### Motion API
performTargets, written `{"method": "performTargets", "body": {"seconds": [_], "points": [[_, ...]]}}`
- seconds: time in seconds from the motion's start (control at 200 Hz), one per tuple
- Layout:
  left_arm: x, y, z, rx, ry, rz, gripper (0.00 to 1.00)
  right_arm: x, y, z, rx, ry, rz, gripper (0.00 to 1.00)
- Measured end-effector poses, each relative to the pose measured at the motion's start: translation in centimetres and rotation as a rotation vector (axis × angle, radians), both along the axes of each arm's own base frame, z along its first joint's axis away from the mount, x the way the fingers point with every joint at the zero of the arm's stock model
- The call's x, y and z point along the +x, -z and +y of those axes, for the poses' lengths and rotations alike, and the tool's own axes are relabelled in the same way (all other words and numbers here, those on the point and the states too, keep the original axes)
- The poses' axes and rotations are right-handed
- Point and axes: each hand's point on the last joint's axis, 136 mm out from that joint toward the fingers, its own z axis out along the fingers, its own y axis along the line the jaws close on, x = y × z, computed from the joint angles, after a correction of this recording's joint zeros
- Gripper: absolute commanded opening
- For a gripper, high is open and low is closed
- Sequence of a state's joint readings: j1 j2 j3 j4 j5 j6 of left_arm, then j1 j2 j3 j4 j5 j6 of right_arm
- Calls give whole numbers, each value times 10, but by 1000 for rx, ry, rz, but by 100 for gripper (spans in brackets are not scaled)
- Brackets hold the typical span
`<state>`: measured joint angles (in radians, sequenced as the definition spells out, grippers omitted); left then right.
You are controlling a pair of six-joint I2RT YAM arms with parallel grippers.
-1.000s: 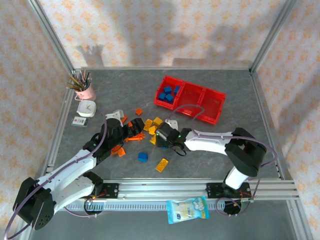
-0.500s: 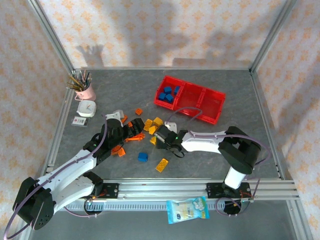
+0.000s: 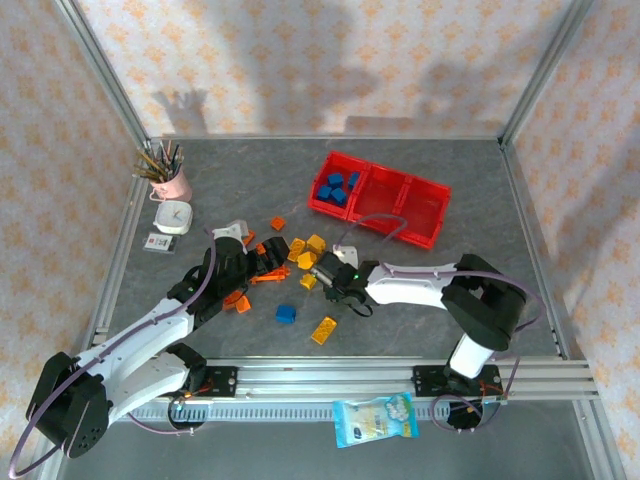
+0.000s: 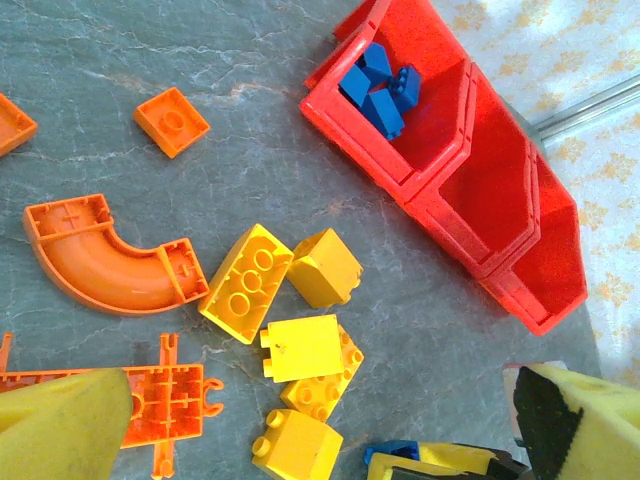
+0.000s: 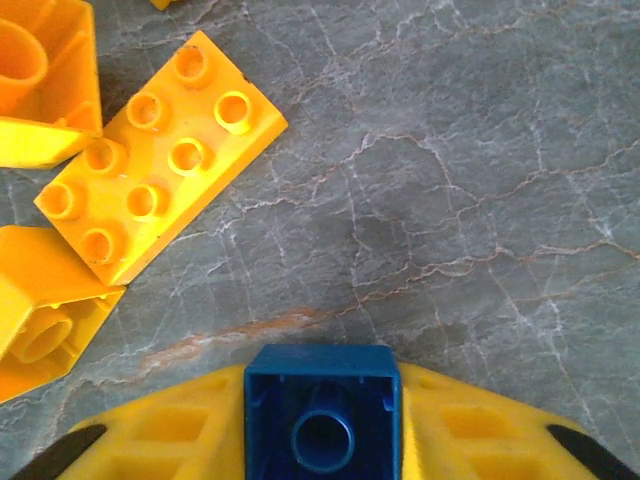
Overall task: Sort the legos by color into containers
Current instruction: Pick up the lego from the center of the table, then place the lego in the container.
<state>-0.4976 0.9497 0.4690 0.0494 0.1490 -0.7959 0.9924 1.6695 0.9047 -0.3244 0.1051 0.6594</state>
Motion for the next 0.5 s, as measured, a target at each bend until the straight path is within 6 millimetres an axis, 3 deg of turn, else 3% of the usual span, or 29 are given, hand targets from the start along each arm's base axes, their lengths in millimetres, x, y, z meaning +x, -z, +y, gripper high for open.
{"method": "performTargets", "body": {"seconds": [0.12,0.245,0.501], "points": [[0,0,0,0,0,0,99,1,-5,1,1,-17,-10,29],[0,-1,0,1,0,-2,99,14,-24,1,24,-21,-44,29],[7,-12,0,10,-3,-30,99,87,-91,-5,86,32,-193,29]]}}
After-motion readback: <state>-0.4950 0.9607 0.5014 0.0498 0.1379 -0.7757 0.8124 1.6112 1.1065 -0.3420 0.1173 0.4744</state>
